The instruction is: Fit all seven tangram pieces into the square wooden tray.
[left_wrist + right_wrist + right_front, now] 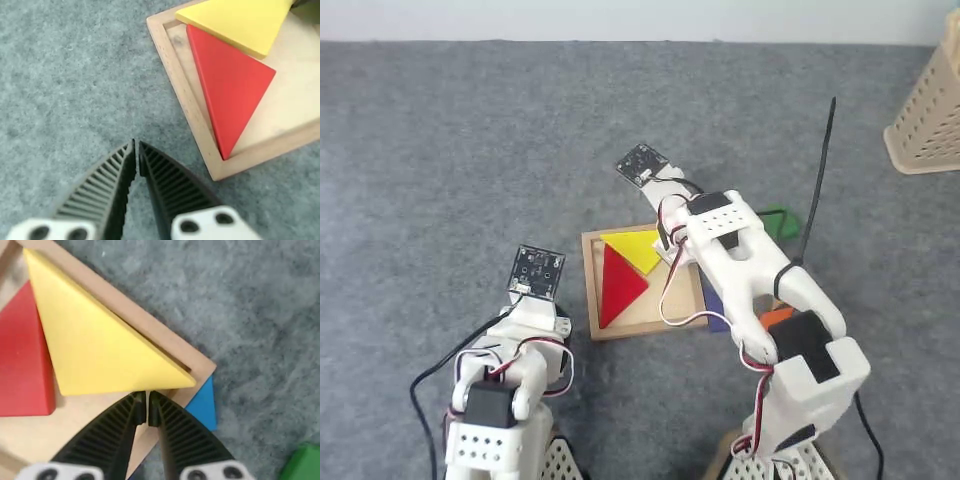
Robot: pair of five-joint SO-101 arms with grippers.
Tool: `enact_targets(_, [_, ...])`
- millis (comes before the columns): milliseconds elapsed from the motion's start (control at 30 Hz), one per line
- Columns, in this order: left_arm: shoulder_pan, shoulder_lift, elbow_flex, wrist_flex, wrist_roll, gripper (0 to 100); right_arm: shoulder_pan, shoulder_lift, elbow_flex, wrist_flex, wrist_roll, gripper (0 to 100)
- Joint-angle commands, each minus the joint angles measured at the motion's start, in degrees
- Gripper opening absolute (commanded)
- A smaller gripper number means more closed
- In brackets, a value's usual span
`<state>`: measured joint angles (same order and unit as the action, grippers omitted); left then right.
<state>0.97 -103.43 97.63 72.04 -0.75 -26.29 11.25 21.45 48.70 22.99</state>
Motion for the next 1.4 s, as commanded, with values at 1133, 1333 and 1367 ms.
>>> enact_targets(1133, [0.0, -1.14, -1.1, 0.35, 0.35, 1, -1.1, 2.95, -9.41, -9.36, -9.14, 0.7])
enact_targets(1333, [0.0, -1.14, -1.1, 0.35, 0.35, 1, -1.98, 0.92, -4.84, -9.8, -9.05, 0.7])
enact_targets(1367, [0.0, -1.14, -1.1, 0.35, 0.35, 1, -1.98, 0.48, -4.13, -9.89, -9.05, 0.7])
